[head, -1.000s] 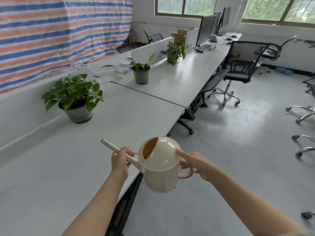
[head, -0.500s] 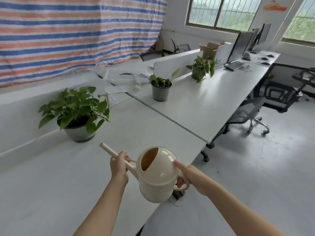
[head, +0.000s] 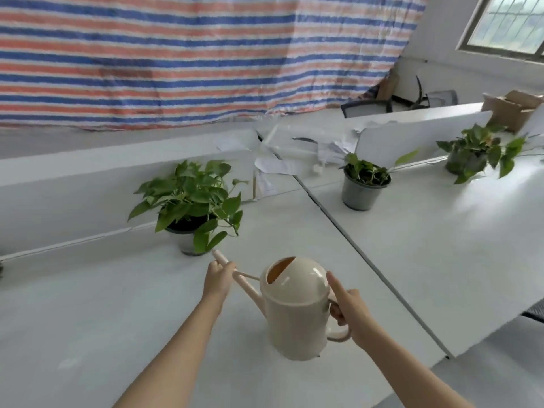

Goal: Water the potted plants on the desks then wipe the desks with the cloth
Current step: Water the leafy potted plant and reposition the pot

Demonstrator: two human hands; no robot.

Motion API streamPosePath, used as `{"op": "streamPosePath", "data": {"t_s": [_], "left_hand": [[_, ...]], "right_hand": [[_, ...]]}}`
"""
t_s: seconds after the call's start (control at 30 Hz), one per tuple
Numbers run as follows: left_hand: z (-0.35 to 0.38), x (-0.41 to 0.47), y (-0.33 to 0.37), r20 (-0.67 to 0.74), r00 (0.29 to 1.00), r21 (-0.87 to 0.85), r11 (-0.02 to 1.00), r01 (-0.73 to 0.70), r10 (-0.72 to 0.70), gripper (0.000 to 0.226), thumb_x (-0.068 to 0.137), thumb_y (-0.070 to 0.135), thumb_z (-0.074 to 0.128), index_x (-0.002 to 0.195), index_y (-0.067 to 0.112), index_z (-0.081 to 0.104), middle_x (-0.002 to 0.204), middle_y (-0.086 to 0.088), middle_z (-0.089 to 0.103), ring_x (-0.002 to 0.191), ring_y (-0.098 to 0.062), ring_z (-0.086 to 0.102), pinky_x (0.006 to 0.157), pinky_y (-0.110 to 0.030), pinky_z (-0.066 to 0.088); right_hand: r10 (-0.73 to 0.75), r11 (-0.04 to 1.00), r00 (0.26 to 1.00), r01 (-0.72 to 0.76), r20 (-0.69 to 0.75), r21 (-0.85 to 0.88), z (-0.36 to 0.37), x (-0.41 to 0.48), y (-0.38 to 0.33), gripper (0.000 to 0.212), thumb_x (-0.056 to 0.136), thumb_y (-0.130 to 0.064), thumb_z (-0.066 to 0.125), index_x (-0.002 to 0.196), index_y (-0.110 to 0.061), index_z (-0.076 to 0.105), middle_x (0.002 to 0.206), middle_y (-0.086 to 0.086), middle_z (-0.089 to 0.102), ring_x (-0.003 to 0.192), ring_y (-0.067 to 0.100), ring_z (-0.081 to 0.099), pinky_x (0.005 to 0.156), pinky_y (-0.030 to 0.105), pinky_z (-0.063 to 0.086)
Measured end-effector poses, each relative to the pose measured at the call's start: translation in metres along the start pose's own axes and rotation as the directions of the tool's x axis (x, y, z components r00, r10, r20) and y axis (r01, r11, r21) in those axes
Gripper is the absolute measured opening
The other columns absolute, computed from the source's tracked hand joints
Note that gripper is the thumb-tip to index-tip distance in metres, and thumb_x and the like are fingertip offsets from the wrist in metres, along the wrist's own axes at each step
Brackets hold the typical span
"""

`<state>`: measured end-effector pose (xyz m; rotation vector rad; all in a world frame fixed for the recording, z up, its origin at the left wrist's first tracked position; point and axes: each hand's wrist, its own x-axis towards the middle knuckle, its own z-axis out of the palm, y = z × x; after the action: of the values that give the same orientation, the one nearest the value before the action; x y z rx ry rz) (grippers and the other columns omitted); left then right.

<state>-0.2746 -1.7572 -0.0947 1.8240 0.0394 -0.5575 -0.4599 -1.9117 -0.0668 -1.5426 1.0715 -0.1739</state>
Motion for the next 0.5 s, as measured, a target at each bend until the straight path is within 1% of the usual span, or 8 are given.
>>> {"op": "streamPosePath", "data": {"t_s": [0.07,0.13,0.17,0.23,0.3,0.33,0.43,0.5], "left_hand": [[-0.004,0.019,0.012,-0.107,0.990,0.134,0.988,-0.079,0.094,0.042,0.089,0.018,0.050,0.128,0.003,0.046,0.129,-0.016,0.051,0.118,-0.035,0.047,0.098,-0.041,0.040],[-0.010,0.031,0.024,-0.177,0.969,0.315,0.943,-0.108,0.170,0.043,0.088,0.020,0.052,0.129,0.006,0.047,0.133,-0.019,0.048,0.122,-0.038,0.044,0.102,-0.044,0.041],[-0.012,0.038,0.029,-0.193,0.959,0.404,0.907,-0.117,0.209,0.045,0.088,0.022,0.053,0.130,0.007,0.046,0.135,-0.019,0.046,0.123,-0.038,0.042,0.102,-0.045,0.041],[-0.016,0.046,0.037,-0.160,0.947,0.533,0.832,-0.155,0.280,0.049,0.088,0.023,0.053,0.134,0.011,0.043,0.139,-0.016,0.043,0.127,-0.035,0.039,0.103,-0.043,0.039],[-0.019,0.050,0.046,-0.117,0.962,0.558,0.818,-0.142,0.247,0.051,0.089,0.024,0.053,0.137,0.014,0.040,0.141,-0.013,0.042,0.129,-0.033,0.039,0.105,-0.041,0.037],[-0.020,0.051,0.049,-0.098,0.970,0.561,0.817,-0.132,0.224,0.051,0.089,0.026,0.053,0.136,0.015,0.040,0.141,-0.013,0.043,0.129,-0.033,0.040,0.105,-0.041,0.037],[-0.025,0.058,0.053,-0.090,0.986,0.618,0.784,-0.058,0.144,0.046,0.091,0.030,0.051,0.132,0.009,0.047,0.140,-0.011,0.048,0.128,-0.029,0.044,0.105,-0.032,0.038],[-0.031,0.057,0.053,-0.119,0.991,0.626,0.779,0.033,0.054,0.048,0.092,0.034,0.049,0.133,0.008,0.046,0.140,-0.010,0.048,0.129,-0.028,0.044,0.104,-0.030,0.036]], "right_hand": [[-0.025,0.998,0.999,0.028,0.039,-0.059,-0.004,0.019,-0.013,0.061,0.083,-0.052,0.053,0.039,-0.016,0.029,0.034,-0.004,0.033,0.040,0.015,0.030,0.046,0.024,0.027],[-0.020,0.996,0.997,0.026,0.076,-0.084,-0.006,0.036,-0.026,0.064,0.081,-0.054,0.055,0.035,-0.018,0.028,0.035,-0.004,0.032,0.041,0.016,0.028,0.043,0.023,0.026],[-0.024,0.996,0.995,0.032,0.097,-0.085,-0.007,0.045,-0.035,0.065,0.080,-0.054,0.056,0.033,-0.020,0.027,0.035,-0.004,0.031,0.042,0.016,0.027,0.041,0.022,0.026],[-0.023,0.996,0.991,0.035,0.134,-0.086,-0.008,0.055,-0.048,0.063,0.081,-0.052,0.057,0.037,-0.018,0.028,0.036,-0.004,0.029,0.041,0.016,0.025,0.040,0.020,0.025],[-0.036,0.994,0.983,0.054,0.180,-0.094,-0.008,0.066,-0.062,0.060,0.081,-0.051,0.058,0.042,-0.015,0.029,0.037,-0.004,0.030,0.042,0.016,0.025,0.040,0.018,0.029],[-0.038,0.994,0.980,0.057,0.193,-0.096,-0.008,0.068,-0.069,0.060,0.080,-0.052,0.059,0.043,-0.015,0.030,0.039,-0.003,0.030,0.042,0.016,0.026,0.043,0.019,0.033],[-0.035,0.995,0.968,0.057,0.250,-0.083,-0.005,0.074,-0.089,0.058,0.075,-0.055,0.060,0.046,-0.015,0.031,0.042,-0.002,0.030,0.042,0.016,0.026,0.055,0.031,0.041],[-0.039,0.992,0.965,0.068,0.261,-0.103,-0.006,0.076,-0.099,0.058,0.075,-0.055,0.061,0.046,-0.014,0.031,0.040,-0.003,0.030,0.042,0.017,0.027,0.054,0.032,0.043]]}}
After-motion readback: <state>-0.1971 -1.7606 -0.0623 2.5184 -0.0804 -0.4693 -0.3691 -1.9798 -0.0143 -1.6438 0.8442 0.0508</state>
